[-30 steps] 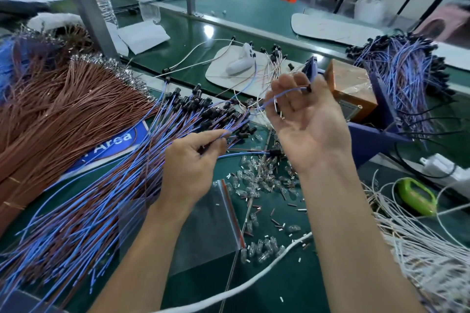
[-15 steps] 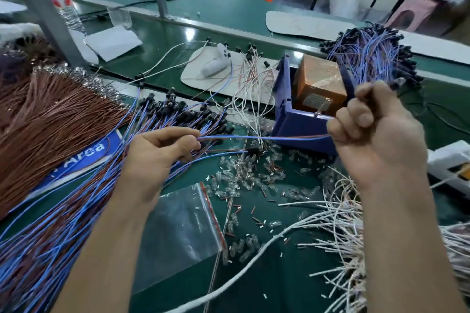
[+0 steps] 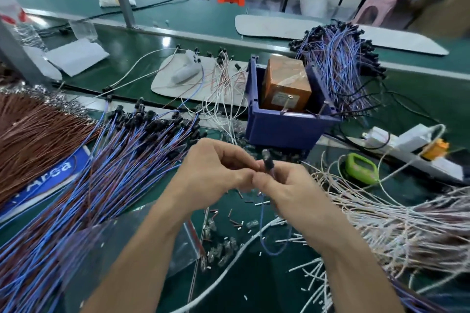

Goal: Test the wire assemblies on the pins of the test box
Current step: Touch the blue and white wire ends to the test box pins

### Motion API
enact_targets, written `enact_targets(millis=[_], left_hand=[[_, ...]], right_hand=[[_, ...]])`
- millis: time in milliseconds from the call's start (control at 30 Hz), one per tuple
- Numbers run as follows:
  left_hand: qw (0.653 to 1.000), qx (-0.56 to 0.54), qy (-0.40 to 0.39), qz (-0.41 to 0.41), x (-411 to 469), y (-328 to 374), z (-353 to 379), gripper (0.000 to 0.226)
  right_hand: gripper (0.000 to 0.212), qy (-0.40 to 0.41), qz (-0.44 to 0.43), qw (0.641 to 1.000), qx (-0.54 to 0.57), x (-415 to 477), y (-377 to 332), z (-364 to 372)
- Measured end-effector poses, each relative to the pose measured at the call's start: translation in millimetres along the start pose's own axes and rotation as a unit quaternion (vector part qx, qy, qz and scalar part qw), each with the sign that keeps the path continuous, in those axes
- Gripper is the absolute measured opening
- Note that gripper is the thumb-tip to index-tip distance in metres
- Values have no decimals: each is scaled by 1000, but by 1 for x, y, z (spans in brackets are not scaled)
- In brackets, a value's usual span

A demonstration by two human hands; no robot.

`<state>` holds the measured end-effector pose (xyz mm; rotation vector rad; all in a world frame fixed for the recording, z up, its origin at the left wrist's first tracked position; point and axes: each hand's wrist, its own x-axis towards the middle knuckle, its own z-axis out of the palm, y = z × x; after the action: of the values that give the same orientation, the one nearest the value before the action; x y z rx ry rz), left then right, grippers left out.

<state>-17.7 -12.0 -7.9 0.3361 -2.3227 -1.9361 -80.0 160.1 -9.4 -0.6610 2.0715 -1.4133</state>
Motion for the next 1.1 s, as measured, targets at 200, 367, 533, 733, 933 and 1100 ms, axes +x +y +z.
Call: enact_targets(millis=[200, 367, 533, 733, 933, 1100], left_hand=[[996, -59, 61, -21, -1, -6, 13, 19], [981, -141, 113, -67, -5, -13, 17, 23], [958, -232, 143, -88, -1, -16, 14, 18], [936, -296, 172, -82, -1, -21, 18, 18], [921, -304, 225, -87, 0, -29, -1, 19], [961, -43, 258, -93, 0, -32, -6, 25]], right_hand=[[17, 59, 43, 985, 154, -5, 6, 2], [34, 112, 57, 985, 116, -7, 11, 5], [30, 117, 64, 988, 83, -8, 10, 5], [35, 91, 58, 990, 95, -12, 9, 4], [35, 123, 69, 981, 131, -19, 14, 2], [30, 179, 67, 964, 186, -23, 14, -13]])
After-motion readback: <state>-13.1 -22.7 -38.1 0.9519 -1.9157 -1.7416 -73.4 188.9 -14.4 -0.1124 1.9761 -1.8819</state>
